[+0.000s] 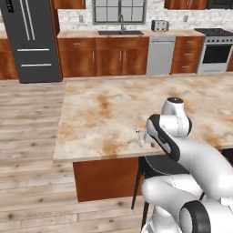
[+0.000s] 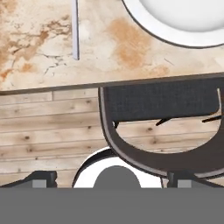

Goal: Take the fork and place it on the left side of the plate. Then take the spoon and place it on the right side of the plate. Make sure they're directly next to the plate.

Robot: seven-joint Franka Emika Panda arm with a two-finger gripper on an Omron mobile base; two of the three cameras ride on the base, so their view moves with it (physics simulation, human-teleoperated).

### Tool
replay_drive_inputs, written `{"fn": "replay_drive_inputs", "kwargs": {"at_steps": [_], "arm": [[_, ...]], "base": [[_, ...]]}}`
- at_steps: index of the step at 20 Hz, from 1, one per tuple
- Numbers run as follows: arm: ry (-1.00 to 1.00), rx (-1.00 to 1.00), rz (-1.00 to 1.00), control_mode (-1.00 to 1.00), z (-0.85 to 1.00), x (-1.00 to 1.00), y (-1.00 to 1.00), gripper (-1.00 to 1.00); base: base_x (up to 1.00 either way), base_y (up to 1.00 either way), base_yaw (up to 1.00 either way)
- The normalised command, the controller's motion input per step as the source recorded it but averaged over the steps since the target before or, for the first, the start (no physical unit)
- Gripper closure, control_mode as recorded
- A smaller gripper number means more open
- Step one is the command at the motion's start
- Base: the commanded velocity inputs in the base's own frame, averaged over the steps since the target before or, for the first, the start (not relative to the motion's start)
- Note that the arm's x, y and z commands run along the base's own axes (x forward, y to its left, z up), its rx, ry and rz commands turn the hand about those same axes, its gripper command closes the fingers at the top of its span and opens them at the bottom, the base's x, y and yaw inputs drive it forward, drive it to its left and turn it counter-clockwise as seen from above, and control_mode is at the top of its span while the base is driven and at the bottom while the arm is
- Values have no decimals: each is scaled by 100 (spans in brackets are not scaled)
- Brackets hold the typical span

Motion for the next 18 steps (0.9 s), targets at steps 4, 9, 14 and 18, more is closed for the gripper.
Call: {"fn": "replay_drive_inputs", "kwargs": {"at_steps": [4,9,14,18], "arm": [[0,0,0,100,0,0,0,-100],[0,0,0,100,0,0,0,-100],[0,0,0,100,0,0,0,-100],[0,0,0,100,0,0,0,-100]], "base": [[-45,42,0],[-2,93,0],[3,94,0],[12,90,0]]}}
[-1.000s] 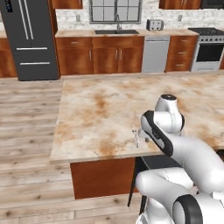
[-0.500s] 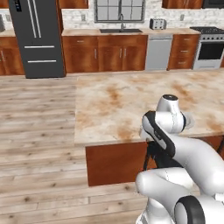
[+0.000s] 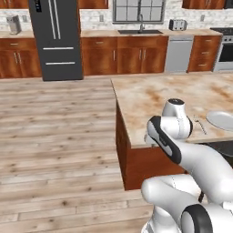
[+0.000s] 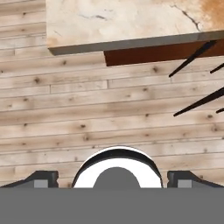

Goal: Take the fork and place it on the left side of the plate. Then take the spoon and place it on the right side of the plate. Make sure they're directly next to the plate.

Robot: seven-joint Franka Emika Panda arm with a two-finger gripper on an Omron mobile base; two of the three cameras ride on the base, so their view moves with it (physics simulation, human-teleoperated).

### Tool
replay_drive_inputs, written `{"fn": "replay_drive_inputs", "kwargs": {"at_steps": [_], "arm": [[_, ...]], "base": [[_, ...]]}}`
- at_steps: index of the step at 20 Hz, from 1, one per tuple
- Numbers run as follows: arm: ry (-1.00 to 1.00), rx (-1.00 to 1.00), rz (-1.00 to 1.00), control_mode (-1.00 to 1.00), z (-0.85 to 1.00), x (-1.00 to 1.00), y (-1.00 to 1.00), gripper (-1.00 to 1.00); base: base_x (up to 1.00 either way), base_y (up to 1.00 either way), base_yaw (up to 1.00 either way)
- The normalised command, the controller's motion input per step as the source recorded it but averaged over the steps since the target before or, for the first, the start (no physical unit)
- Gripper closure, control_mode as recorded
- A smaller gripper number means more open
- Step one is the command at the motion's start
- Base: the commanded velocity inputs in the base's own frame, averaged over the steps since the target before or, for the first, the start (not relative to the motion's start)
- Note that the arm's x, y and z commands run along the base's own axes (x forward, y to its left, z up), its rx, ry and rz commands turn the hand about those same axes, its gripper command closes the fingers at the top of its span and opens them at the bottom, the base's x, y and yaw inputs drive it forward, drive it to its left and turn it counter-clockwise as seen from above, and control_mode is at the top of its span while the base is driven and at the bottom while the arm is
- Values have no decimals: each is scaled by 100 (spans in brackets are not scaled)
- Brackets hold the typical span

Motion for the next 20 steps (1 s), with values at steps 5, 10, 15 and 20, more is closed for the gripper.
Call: {"fn": "replay_drive_inputs", "kwargs": {"at_steps": [5,10,15,20], "arm": [[0,0,0,100,0,0,0,-100],[0,0,0,100,0,0,0,-100],[0,0,0,100,0,0,0,-100],[0,0,0,100,0,0,0,-100]], "base": [[23,89,0],[38,82,-2],[52,71,-11],[70,38,-38]]}}
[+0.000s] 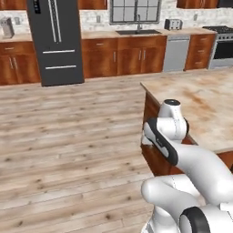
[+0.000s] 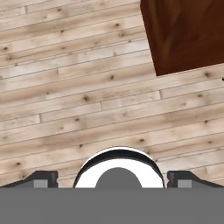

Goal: Take the fork and place it on the left side of the plate. Then take the spoon and place it on the right side of the plate. Make sure they're directly next to the plate.

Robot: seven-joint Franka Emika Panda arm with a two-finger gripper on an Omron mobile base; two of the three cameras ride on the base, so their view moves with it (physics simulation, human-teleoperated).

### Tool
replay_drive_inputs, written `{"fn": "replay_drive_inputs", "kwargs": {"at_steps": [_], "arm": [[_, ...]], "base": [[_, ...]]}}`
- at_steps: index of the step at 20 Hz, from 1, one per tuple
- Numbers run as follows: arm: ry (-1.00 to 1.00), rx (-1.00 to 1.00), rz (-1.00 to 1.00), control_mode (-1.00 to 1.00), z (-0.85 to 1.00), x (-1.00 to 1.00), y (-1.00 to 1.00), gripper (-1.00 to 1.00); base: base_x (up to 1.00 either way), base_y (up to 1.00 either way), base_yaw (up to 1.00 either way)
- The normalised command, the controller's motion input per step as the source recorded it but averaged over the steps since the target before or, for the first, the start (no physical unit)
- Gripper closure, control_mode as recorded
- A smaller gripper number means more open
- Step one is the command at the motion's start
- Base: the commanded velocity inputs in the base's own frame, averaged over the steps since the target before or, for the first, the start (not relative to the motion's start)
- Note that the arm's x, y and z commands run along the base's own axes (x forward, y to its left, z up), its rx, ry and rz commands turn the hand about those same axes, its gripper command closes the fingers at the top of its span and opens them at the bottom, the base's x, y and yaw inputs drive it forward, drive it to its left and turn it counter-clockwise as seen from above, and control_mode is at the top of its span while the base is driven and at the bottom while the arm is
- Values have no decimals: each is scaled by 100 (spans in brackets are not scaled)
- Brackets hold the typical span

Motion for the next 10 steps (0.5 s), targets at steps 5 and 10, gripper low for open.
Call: {"fn": "replay_drive_inputs", "kwargs": {"at_steps": [5,10], "arm": [[0,0,0,100,0,0,0,-100],[0,0,0,100,0,0,0,-100]], "base": [[70,38,-39],[66,56,-21]]}}
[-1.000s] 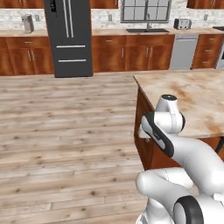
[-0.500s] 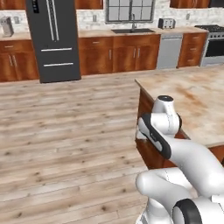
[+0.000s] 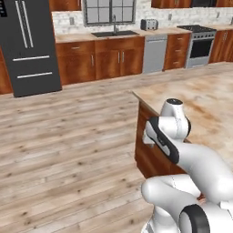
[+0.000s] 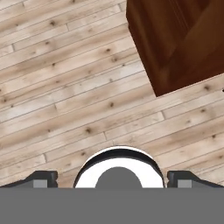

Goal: Take the fork and place it on the left side of the plate. Then take the spoon and place it on the right side of the plate. Make sure they're directly next to the plate.

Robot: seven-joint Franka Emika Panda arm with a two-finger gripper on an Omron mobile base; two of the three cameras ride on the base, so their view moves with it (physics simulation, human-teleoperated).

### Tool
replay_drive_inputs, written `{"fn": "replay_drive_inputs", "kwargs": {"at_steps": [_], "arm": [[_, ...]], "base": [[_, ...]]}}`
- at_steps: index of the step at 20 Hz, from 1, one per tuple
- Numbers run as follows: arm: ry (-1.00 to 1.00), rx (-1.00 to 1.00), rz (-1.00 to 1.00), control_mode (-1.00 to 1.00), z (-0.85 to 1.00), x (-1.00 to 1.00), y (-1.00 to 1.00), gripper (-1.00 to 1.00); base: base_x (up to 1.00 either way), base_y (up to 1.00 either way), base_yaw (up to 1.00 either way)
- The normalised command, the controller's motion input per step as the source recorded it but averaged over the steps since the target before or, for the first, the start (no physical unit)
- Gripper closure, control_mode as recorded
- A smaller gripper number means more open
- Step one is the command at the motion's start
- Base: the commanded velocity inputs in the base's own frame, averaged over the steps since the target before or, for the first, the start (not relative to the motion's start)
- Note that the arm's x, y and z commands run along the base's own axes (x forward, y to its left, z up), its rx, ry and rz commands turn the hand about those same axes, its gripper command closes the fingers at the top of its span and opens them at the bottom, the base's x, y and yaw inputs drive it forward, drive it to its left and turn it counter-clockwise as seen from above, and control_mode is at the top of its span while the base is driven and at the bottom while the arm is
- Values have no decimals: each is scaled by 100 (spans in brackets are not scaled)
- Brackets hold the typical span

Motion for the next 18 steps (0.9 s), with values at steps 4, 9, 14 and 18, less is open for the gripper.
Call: {"fn": "replay_drive_inputs", "kwargs": {"at_steps": [4,9,14,18], "arm": [[0,0,0,100,0,0,0,-100],[0,0,0,100,0,0,0,-100],[0,0,0,100,0,0,0,-100],[0,0,0,100,0,0,0,-100]], "base": [[63,67,-10],[67,58,-17],[68,55,-19],[67,55,-20]]}}
